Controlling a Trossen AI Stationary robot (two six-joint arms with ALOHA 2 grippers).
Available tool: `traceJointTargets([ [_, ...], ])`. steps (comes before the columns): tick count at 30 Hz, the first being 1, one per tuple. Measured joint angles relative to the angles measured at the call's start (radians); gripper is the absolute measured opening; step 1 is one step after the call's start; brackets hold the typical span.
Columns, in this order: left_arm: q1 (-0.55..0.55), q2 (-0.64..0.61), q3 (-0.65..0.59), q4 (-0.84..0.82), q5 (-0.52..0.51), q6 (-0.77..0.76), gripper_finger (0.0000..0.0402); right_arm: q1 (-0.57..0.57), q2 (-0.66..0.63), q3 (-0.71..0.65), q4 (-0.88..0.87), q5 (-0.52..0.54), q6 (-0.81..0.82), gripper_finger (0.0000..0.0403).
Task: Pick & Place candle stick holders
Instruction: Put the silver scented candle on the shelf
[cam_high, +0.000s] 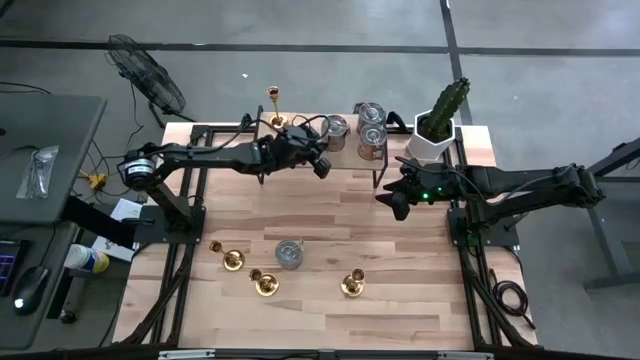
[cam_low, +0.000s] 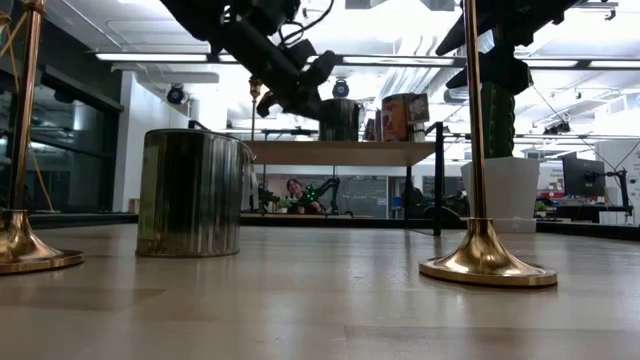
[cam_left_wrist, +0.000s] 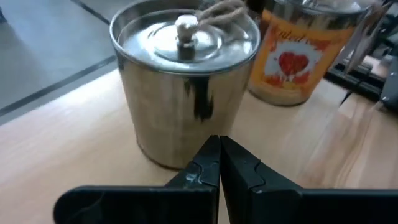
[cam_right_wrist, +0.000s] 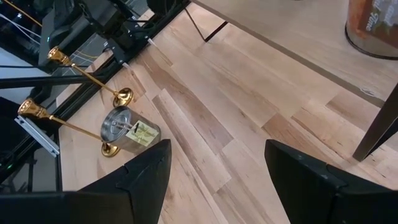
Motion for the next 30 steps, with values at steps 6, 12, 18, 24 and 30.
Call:
traceJointTargets([
  [6,-0.001,0.018,0.0,0.036,0.018,-0.002,0.0,0.0,0.0,0.0,0.0,0.0,0.0,0.0252],
  [12,0.006,0.051,0.004,0.106,0.016,-0.002,0.0,0.0,0.0,0.0,0.0,0.0,0.002,0.0252],
  [18,0.016,0.056,0.003,0.115,-0.01,-0.019,0.0,0.0,0.0,0.0,0.0,0.0,0.003,0.0252],
  [24,0.041,0.056,0.003,0.145,-0.012,-0.023,0.0,0.0,0.0,0.0,0.0,0.0,0.003,0.0252],
  [30,0.064,0.056,0.003,0.164,-0.007,-0.026,0.0,0.0,0.0,0.0,0.0,0.0,0.002,0.0252],
])
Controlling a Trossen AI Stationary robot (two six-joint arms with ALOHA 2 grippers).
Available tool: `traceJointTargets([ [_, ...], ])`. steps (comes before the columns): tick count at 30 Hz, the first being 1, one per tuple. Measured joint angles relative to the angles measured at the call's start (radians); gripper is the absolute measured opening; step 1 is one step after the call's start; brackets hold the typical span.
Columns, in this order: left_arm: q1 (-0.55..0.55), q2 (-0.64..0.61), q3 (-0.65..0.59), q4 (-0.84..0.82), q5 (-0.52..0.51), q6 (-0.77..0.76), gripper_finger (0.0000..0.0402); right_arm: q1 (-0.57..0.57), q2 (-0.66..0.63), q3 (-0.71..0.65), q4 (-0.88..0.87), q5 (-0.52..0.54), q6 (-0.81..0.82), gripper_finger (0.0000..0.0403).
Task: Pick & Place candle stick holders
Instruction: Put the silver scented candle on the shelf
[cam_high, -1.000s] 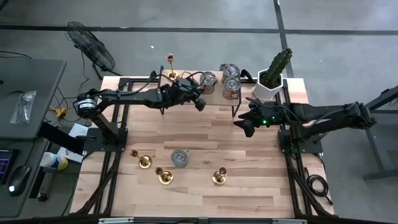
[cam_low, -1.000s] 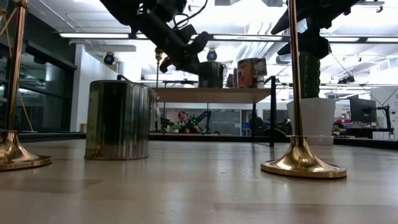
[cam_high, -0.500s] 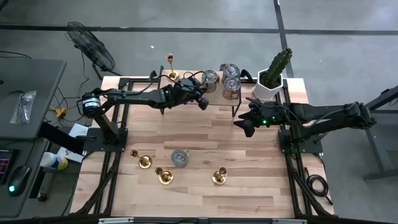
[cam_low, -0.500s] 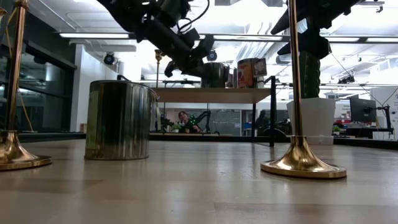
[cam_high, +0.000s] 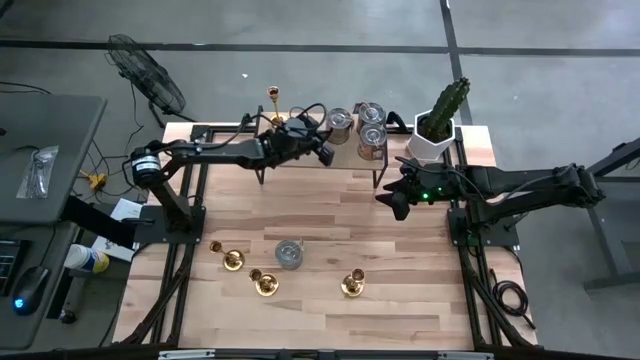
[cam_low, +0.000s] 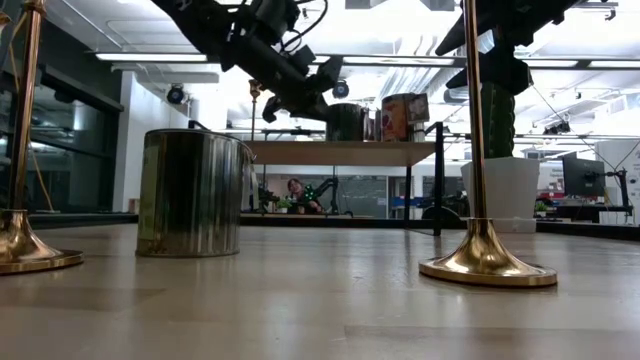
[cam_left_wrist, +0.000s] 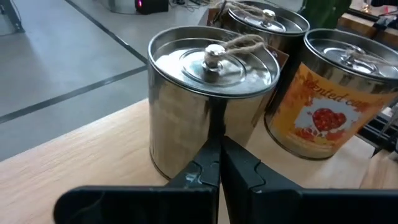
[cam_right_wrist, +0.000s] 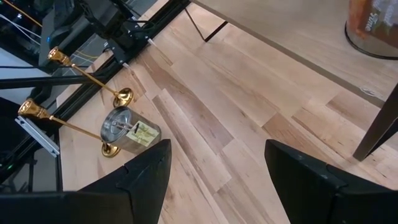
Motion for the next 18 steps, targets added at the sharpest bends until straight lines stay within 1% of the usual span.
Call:
traceJointTargets([
  [9,0.009,0.008,0.0,0.041,0.045,0.022,0.0,0.0,0.0,0.0,0.0,0.0,-0.002,0.0252],
  [18,0.008,0.008,0.012,0.048,0.022,0.034,0.0,0.0,0.0,0.0,0.0,0.0,-0.002,0.0252],
])
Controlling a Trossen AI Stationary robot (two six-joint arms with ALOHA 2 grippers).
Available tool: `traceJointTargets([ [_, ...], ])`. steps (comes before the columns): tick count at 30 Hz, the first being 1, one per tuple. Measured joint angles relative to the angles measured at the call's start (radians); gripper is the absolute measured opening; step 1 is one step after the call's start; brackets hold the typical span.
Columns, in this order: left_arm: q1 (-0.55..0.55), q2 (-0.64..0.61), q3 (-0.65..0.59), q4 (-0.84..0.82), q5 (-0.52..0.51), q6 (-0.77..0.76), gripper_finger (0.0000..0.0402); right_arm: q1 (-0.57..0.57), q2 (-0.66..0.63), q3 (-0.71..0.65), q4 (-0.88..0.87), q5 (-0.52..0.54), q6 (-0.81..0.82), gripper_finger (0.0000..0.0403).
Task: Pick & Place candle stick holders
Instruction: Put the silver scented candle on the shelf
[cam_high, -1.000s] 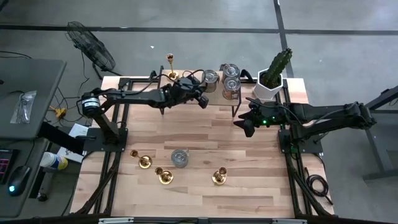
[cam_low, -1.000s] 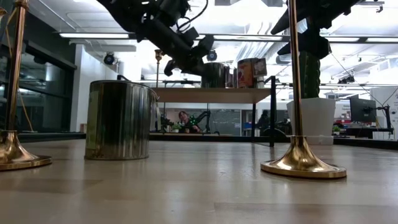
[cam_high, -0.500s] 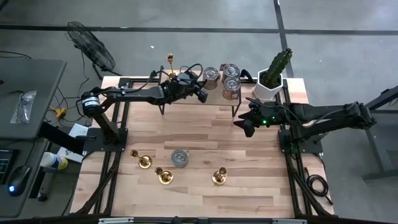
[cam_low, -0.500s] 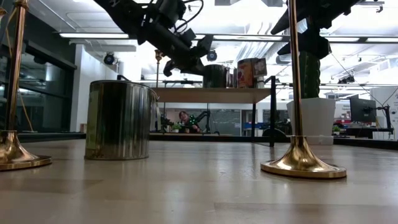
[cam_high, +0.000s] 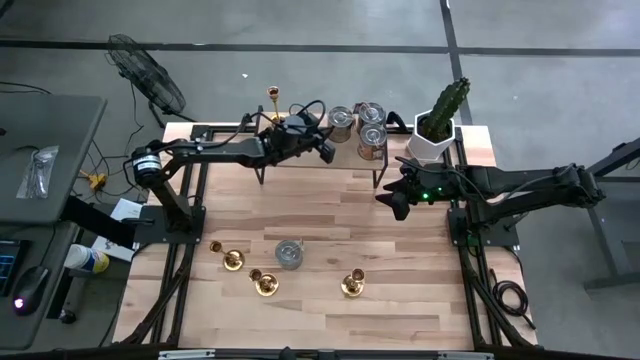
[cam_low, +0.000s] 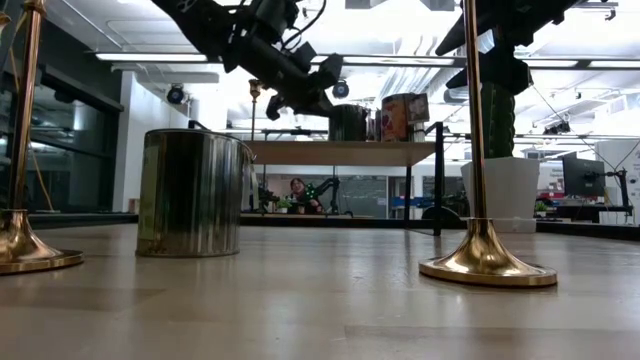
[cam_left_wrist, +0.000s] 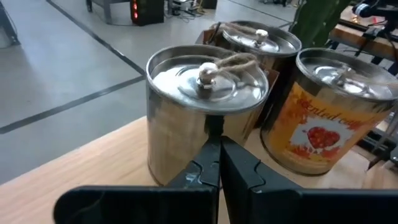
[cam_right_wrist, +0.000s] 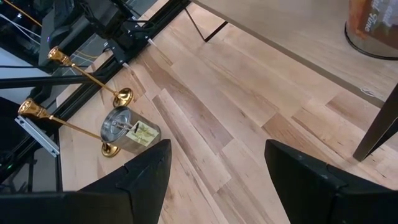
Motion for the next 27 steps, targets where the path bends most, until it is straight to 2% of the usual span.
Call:
traceJointTargets([
  [15,0.0,0.0,0.009,0.009,0.027,0.001,0.0,0.0,0.0,0.0,0.0,0.0,0.0,0.0252],
  [19,0.0,0.0,0.009,0.057,0.035,0.027,0.0,0.0,0.0,0.0,0.0,0.0,0.0,0.0252],
  [27,0.0,0.001,0.01,0.061,0.009,0.022,0.0,0.0,0.0,0.0,0.0,0.0,0.0,0.0252],
])
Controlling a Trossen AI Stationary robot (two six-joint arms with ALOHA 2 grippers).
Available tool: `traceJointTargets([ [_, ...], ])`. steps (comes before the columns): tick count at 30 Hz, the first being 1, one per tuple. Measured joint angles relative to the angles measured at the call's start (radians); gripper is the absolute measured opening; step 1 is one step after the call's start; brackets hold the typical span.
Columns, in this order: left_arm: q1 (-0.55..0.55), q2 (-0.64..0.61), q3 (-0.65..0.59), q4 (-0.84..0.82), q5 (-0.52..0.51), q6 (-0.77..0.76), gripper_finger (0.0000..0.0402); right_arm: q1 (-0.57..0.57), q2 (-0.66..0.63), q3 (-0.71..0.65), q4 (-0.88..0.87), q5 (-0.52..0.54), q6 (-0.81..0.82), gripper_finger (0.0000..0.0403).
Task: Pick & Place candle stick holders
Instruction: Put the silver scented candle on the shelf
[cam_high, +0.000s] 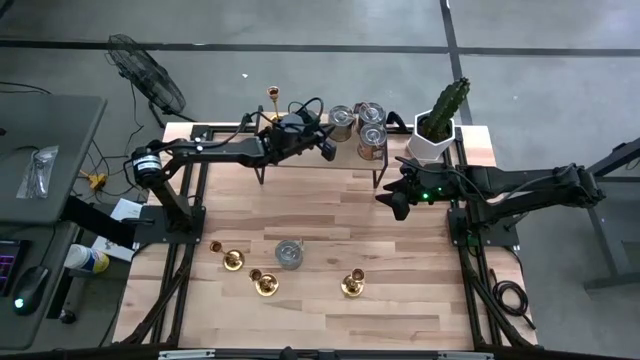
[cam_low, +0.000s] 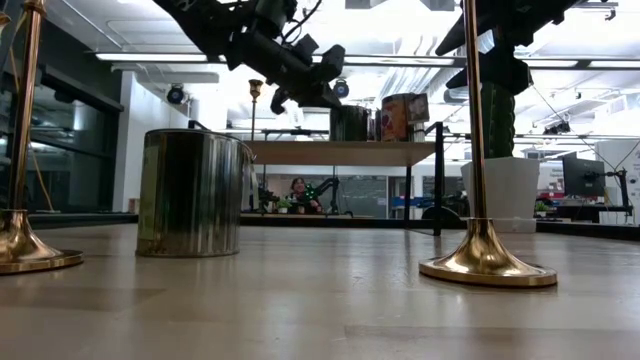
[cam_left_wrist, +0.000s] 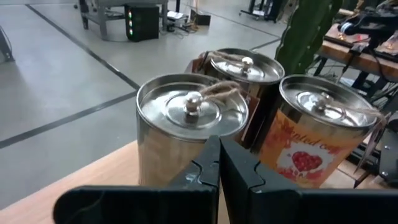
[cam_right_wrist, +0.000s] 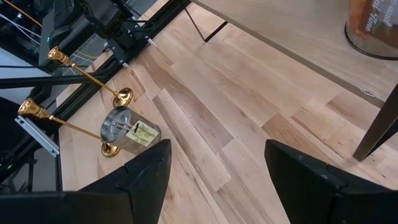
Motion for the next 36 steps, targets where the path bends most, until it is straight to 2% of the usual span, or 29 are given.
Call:
traceJointTargets([
  [7,-0.007,-0.018,0.0,-0.075,-0.002,0.004,0.0,0.0,0.0,0.0,0.0,-0.004,0.001,0.0252],
  [12,-0.014,-0.055,0.026,-0.233,-0.178,-0.014,0.0,0.0,0.0,0.0,0.0,-0.004,0.002,0.0252],
  [14,-0.013,-0.055,0.031,-0.248,-0.207,-0.021,0.0,0.0,0.0,0.0,0.0,-0.004,0.003,0.0252],
  [21,0.017,0.019,0.032,-0.222,-0.192,-0.105,0.0,0.0,0.0,0.0,0.0,0.004,0.0,0.0252],
  [27,0.019,0.075,0.033,-0.158,-0.169,-0.114,0.0,0.0,0.0,0.0,0.0,0.013,0.003,0.0252],
  [36,0.02,0.082,0.032,-0.054,-0.129,-0.12,0.0,0.0,0.0,0.0,0.0,0.02,0.007,0.0252],
])
